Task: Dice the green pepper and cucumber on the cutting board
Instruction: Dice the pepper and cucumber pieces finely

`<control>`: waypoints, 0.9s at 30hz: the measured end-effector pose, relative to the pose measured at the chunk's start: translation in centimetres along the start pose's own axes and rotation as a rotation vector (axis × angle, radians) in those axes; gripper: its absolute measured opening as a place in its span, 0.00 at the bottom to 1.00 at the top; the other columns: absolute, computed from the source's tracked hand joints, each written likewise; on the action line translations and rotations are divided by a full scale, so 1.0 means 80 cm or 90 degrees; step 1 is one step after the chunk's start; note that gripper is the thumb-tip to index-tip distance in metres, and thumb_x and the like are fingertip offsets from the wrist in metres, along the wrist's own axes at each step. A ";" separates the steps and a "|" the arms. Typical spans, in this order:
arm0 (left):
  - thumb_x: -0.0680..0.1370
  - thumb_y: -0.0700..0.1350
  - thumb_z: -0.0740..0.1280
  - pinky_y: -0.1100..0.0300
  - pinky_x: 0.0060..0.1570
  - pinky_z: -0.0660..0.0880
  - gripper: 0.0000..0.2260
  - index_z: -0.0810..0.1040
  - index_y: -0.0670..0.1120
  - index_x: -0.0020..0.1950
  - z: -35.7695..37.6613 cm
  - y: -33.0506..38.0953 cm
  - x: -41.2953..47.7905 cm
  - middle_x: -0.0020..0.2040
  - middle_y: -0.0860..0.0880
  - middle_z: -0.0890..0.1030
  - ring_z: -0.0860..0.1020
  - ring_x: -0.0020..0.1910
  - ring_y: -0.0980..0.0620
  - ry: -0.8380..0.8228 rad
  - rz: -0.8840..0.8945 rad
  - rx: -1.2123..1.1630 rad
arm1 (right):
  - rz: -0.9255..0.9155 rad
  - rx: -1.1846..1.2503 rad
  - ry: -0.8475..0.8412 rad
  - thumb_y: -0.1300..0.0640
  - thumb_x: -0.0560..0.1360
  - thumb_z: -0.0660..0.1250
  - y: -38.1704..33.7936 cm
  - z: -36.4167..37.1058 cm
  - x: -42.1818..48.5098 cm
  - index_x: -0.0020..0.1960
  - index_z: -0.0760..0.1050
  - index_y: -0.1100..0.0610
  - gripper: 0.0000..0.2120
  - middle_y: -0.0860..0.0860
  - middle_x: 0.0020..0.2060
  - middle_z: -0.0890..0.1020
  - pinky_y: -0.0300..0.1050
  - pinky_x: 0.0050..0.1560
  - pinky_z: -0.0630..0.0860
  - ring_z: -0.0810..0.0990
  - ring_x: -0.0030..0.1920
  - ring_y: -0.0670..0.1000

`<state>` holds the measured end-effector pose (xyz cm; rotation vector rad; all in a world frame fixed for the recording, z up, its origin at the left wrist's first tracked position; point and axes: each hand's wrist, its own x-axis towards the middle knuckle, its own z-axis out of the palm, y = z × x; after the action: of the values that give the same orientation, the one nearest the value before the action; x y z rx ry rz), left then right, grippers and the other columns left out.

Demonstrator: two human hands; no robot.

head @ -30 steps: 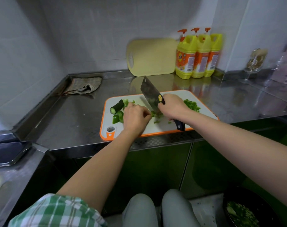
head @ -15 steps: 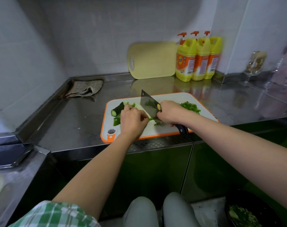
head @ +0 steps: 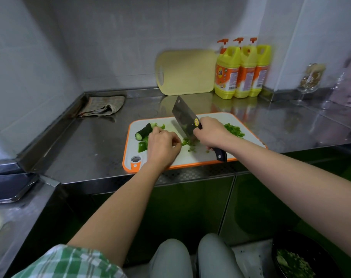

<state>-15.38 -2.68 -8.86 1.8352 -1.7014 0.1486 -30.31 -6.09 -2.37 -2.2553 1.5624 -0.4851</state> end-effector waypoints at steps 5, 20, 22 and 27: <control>0.75 0.47 0.68 0.53 0.50 0.67 0.06 0.84 0.49 0.47 0.002 -0.001 0.000 0.42 0.48 0.82 0.69 0.53 0.45 -0.009 0.006 0.016 | 0.016 -0.045 -0.077 0.62 0.77 0.57 -0.006 -0.018 -0.009 0.39 0.67 0.60 0.08 0.57 0.27 0.76 0.40 0.27 0.68 0.74 0.25 0.53; 0.76 0.48 0.69 0.53 0.48 0.66 0.05 0.85 0.50 0.47 0.004 -0.002 0.002 0.42 0.47 0.82 0.70 0.53 0.45 -0.006 0.019 0.011 | 0.009 -0.100 -0.048 0.59 0.78 0.59 -0.004 0.007 0.012 0.42 0.72 0.61 0.07 0.56 0.29 0.76 0.47 0.37 0.79 0.78 0.28 0.56; 0.76 0.49 0.69 0.53 0.49 0.66 0.05 0.85 0.51 0.47 0.005 -0.003 0.002 0.43 0.48 0.82 0.70 0.53 0.45 -0.008 0.018 0.008 | 0.015 -0.100 -0.061 0.60 0.78 0.59 -0.008 0.006 0.014 0.43 0.71 0.61 0.07 0.56 0.27 0.75 0.43 0.32 0.75 0.76 0.26 0.55; 0.75 0.49 0.71 0.53 0.50 0.68 0.05 0.85 0.50 0.47 0.004 -0.002 0.001 0.42 0.49 0.83 0.70 0.53 0.46 -0.003 0.010 0.000 | 0.008 -0.077 -0.008 0.59 0.79 0.58 -0.004 0.015 0.016 0.43 0.70 0.59 0.07 0.54 0.32 0.75 0.43 0.31 0.73 0.77 0.27 0.53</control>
<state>-15.30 -2.93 -9.09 1.8251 -1.7193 0.1506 -29.05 -7.08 -3.14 -2.3309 1.6396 -0.3824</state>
